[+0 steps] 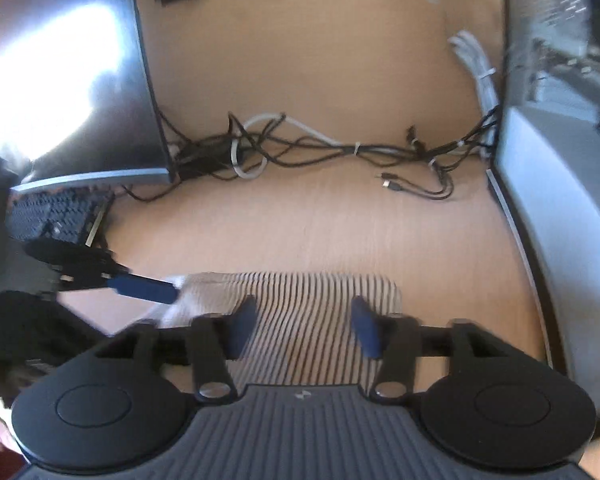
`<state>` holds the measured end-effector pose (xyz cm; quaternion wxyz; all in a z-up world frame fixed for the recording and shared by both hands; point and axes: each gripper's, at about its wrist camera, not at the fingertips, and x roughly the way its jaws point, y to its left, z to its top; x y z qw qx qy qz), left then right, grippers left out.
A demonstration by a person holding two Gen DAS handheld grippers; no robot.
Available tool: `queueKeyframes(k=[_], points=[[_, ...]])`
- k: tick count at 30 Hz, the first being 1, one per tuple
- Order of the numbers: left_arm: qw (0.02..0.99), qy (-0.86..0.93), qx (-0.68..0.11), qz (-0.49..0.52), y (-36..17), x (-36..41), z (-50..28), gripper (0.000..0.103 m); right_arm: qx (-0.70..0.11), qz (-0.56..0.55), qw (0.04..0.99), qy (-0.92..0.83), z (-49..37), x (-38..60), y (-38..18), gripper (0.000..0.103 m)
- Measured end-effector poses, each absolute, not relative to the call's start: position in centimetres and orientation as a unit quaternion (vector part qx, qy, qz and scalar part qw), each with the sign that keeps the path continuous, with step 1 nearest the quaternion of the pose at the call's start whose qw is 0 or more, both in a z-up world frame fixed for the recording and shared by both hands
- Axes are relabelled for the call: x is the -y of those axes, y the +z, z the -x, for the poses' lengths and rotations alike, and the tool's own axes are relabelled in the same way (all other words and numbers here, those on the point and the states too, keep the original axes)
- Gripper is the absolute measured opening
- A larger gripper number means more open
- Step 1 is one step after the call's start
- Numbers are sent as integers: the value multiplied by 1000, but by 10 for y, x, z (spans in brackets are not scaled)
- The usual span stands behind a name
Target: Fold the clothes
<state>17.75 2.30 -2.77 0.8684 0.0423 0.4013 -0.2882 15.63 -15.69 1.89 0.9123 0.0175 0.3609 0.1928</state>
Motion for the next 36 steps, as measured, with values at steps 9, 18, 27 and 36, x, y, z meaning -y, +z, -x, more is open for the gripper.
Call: queueKeyframes(k=[9,18,27,36], points=[[866,-297,-401,-25,-35,-27,-179,76,-401,-42,905,135,-127,152,-26,85],[879,-307,-361,-59,-8,-25,-187,75,-398,-47,907,128,-128,153,-28,92],[870,-279,-405,-34,-38,-28,-209,85,-317,-28,936,150,-133,155,41,30],[874,-288,-390,-30,-19,-31,-205,79,-399,-30,907,132,-171,131,-12,31]])
